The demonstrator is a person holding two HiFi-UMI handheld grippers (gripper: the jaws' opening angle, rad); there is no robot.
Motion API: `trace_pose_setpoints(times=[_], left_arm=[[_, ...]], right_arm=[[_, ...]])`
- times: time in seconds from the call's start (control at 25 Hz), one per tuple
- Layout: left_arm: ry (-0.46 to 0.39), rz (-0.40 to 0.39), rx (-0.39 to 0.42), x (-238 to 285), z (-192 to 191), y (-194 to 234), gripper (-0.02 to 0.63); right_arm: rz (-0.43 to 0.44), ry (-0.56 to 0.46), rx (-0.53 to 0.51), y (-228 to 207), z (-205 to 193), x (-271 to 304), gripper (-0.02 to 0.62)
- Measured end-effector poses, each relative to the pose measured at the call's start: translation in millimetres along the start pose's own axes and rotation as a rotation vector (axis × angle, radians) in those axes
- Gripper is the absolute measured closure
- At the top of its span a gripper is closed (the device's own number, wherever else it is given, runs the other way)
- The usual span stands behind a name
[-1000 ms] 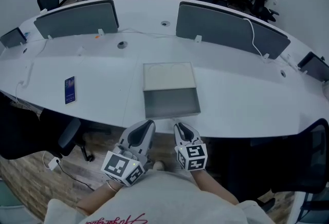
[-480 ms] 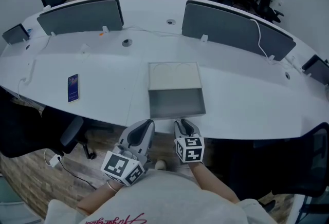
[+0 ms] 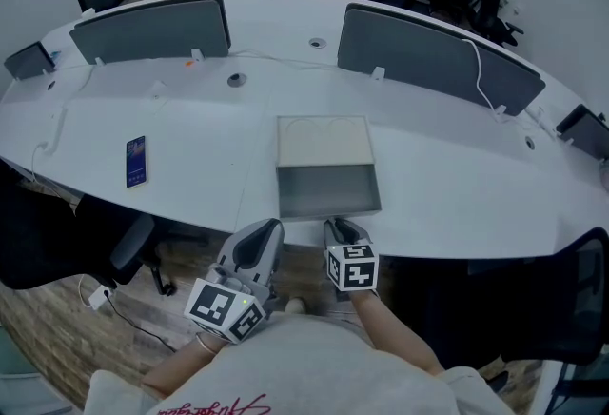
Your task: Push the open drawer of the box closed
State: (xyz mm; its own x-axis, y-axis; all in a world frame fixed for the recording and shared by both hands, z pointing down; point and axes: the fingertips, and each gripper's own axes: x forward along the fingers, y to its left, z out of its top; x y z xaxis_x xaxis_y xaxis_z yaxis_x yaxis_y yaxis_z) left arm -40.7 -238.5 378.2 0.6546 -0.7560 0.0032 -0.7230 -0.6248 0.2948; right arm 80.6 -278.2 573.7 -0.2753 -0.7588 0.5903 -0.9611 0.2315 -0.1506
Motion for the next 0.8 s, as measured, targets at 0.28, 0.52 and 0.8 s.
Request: trace_pose_setpoints(times=[0.28,0.52,0.8], left_arm=[[-0.009,0.011,-0.011,-3,3,7,0.588],[-0.015,0.013,-0.015,-6,3,9,0.588],[-0.03,0.03,-0.019,-13,7,16,0.588]], right_arm=[[0.001,-0.019,-0.025,3,3,0,0.517],[0.0,-0.021,-0.018,3,5,1,0.517],[-0.007,-0.03,-0.015,1,13,5,0.517]])
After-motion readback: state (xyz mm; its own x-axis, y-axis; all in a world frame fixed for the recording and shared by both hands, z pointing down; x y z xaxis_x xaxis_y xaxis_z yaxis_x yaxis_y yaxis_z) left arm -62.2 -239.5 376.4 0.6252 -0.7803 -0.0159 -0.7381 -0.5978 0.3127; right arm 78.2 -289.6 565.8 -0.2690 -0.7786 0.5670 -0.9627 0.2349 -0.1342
